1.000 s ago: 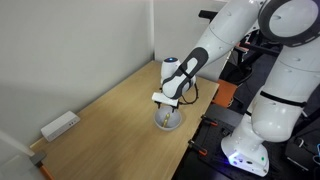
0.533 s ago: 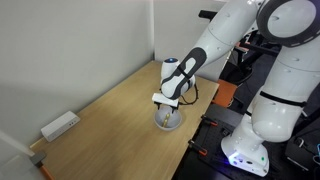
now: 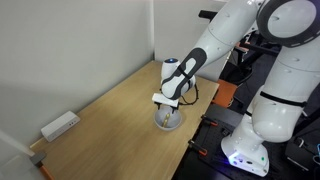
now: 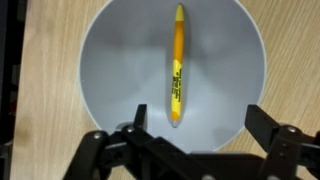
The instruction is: Take the pen out of the bowl and put it on the table
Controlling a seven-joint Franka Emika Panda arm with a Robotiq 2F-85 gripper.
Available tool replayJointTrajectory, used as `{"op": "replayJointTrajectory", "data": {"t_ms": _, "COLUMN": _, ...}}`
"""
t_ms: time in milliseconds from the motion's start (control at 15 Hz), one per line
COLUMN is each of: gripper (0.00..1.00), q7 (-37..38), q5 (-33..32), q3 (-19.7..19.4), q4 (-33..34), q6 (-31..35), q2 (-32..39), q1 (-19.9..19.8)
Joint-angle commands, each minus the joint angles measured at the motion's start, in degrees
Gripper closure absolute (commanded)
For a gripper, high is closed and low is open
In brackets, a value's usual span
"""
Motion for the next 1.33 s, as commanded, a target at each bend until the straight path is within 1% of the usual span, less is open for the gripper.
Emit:
{"op": "replayJointTrajectory", "data": {"t_ms": 0, "gripper": 0.02, "q7": 2.7, "q5": -0.8, "q3": -1.2, "q4": -2.3, "q6": 2.9, "q2": -1.9, "q1": 1.7}}
{"op": "replayJointTrajectory", "data": {"t_ms": 67, "gripper": 0.21, "q7": 3.1, "q5": -0.8, "q3": -1.3, "q4": -2.5, "q6": 3.3, "q2": -1.9, "q1": 1.8}}
{"op": "replayJointTrajectory", "data": {"t_ms": 133, "gripper": 0.27, "q7": 3.2, "q5": -0.6, "q3": -1.2, "q4": -2.6, "q6": 3.7, "q2": -1.7, "q1": 2.0}}
{"op": "replayJointTrajectory", "data": {"t_ms": 267, "gripper": 0.22, "q7": 2.9, "q5": -0.3, "q3": -1.0, "q4": -2.7, "q6": 3.9, "q2": -1.1, "q1": 2.3}}
{"op": "replayJointTrajectory", "data": {"t_ms": 333, "gripper": 0.25, "q7": 2.7, "q5": 0.0, "q3": -0.9, "q4": -2.9, "q6": 4.1, "q2": -1.0, "q1": 2.4}}
{"op": "replayJointTrajectory", "data": {"t_ms": 400, "gripper": 0.23, "q7": 2.9, "q5": -0.1, "q3": -0.8, "q4": -3.0, "q6": 4.3, "q2": -0.7, "q1": 2.6}}
{"op": "replayJointTrajectory", "data": {"t_ms": 533, "gripper": 0.23, "q7": 2.5, "q5": 0.3, "q3": -0.6, "q4": -3.1, "q6": 4.5, "q2": -0.1, "q1": 2.9}}
{"op": "replayJointTrajectory", "data": {"t_ms": 667, "gripper": 0.27, "q7": 2.3, "q5": 0.6, "q3": -0.5, "q4": -2.9, "q6": 4.6, "q2": 0.5, "q1": 3.2}}
{"op": "replayJointTrajectory", "data": {"t_ms": 733, "gripper": 0.24, "q7": 2.7, "q5": 0.5, "q3": -0.6, "q4": -2.7, "q6": 4.7, "q2": 1.0, "q1": 3.4}}
{"op": "replayJointTrajectory", "data": {"t_ms": 800, "gripper": 0.26, "q7": 2.5, "q5": 0.7, "q3": -0.5, "q4": -2.3, "q6": 4.4, "q2": 1.5, "q1": 3.5}}
{"op": "replayJointTrajectory", "data": {"t_ms": 867, "gripper": 0.23, "q7": 3.1, "q5": 0.3, "q3": -0.7, "q4": -2.0, "q6": 4.2, "q2": 2.1, "q1": 3.7}}
{"op": "replayJointTrajectory", "data": {"t_ms": 933, "gripper": 0.24, "q7": 3.4, "q5": 0.1, "q3": -0.9, "q4": -1.7, "q6": 4.1, "q2": 2.6, "q1": 3.8}}
{"op": "replayJointTrajectory", "data": {"t_ms": 1000, "gripper": 0.22, "q7": 4.0, "q5": -0.2, "q3": -1.1, "q4": -1.3, "q6": 4.1, "q2": 3.4, "q1": 3.9}}
{"op": "replayJointTrajectory", "data": {"t_ms": 1200, "gripper": 0.21, "q7": 6.8, "q5": -1.1, "q3": -1.8, "q4": 0.1, "q6": 4.3, "q2": 5.7, "q1": 4.8}}
{"op": "replayJointTrajectory", "data": {"t_ms": 1267, "gripper": 0.22, "q7": 7.5, "q5": -1.4, "q3": -2.0, "q4": 0.5, "q6": 4.4, "q2": 6.4, "q1": 5.1}}
